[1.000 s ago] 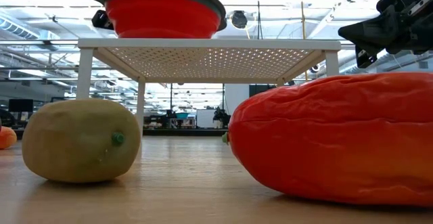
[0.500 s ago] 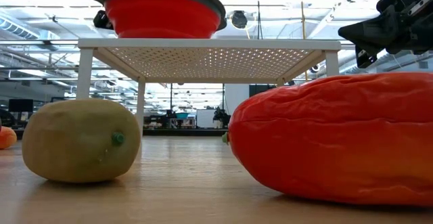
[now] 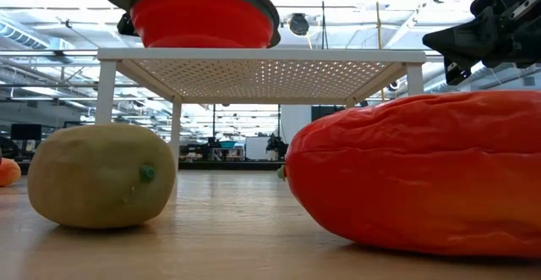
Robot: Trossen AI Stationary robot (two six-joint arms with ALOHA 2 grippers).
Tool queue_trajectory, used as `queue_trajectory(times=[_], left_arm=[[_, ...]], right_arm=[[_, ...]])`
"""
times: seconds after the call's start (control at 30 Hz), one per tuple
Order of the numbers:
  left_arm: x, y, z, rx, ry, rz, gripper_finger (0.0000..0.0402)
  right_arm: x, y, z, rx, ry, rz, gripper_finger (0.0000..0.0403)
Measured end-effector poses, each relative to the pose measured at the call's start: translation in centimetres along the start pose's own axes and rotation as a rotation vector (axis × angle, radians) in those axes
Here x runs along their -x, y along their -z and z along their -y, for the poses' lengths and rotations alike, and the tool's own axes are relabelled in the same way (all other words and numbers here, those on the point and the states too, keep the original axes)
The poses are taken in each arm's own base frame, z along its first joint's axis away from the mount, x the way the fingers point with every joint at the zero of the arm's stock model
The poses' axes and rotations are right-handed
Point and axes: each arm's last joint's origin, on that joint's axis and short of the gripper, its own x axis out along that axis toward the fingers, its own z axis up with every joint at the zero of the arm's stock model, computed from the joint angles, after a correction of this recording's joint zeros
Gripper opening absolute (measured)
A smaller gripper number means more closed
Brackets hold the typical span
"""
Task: Pick & Place Fruit
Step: Put the red strainer bowl on the shelf, then put the orange mango into the red strainer bowl on the shelf
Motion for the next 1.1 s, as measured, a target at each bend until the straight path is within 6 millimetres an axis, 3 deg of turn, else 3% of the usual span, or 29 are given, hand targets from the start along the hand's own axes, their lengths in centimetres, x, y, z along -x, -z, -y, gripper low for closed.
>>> queue_trajectory(times=[0.2,0.5,0.9,1.1], left_arm=[[0.2,-0.3,-0.6,0.028,0.024,-0.025,0.0217],[0.7,0.1,-1.9,0.092,-0.013,-0.092,0.022],[4.9,1.5,-2.6,0.127,0.06,0.095,0.0217],[7.4,2.8,-3.2,0.12,-0.035,0.294,0.022]], right_arm=[[0.0,0.0,0.0,0.0,0.0,0.0,0.0],[0.0,0.0,0.0,0.0,0.0,0.0,0.0],[0.0,0.0,0.0,-0.011,-0.001,0.0,0.0],[0.0,0.0,0.0,-0.233,-0.001,0.0,0.0]])
